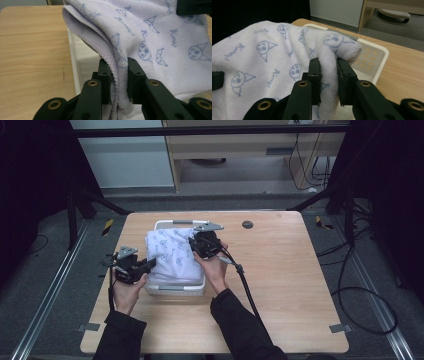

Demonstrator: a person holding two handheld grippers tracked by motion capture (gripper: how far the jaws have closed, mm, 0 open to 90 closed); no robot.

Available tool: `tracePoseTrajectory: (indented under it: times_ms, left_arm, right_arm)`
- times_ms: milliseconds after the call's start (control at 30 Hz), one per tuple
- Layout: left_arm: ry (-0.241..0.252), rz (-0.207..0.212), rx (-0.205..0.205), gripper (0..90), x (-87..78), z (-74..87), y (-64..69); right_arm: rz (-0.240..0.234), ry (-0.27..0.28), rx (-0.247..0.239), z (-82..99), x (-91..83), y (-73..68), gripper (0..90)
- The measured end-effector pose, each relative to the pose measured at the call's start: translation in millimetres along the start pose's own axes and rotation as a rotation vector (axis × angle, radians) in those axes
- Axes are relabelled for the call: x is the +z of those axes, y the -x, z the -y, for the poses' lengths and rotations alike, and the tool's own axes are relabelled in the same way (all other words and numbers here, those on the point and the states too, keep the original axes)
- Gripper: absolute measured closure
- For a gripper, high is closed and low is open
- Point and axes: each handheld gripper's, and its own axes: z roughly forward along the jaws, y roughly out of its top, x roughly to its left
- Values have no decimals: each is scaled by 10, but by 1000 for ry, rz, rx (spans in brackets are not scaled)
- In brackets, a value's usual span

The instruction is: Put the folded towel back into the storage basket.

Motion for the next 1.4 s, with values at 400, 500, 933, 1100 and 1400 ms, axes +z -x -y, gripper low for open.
tracePoseTrajectory:
  times_ms: [400,500,933,1100,1400]
  left_arm:
    - [-45,-16,15,750,130,71,17]
    - [-56,-18,16,750,159,89,14]
    - [-97,-31,32,749,256,137,31]
    - [-111,-32,35,747,277,148,23]
    - [-125,-54,28,706,309,162,9]
  right_arm:
    - [13,-32,10,129,79,17,752]
    - [16,-44,10,167,107,27,751]
    - [29,-83,0,266,176,34,741]
    - [28,-101,-4,292,198,45,735]
    - [22,-145,-22,324,239,64,699]
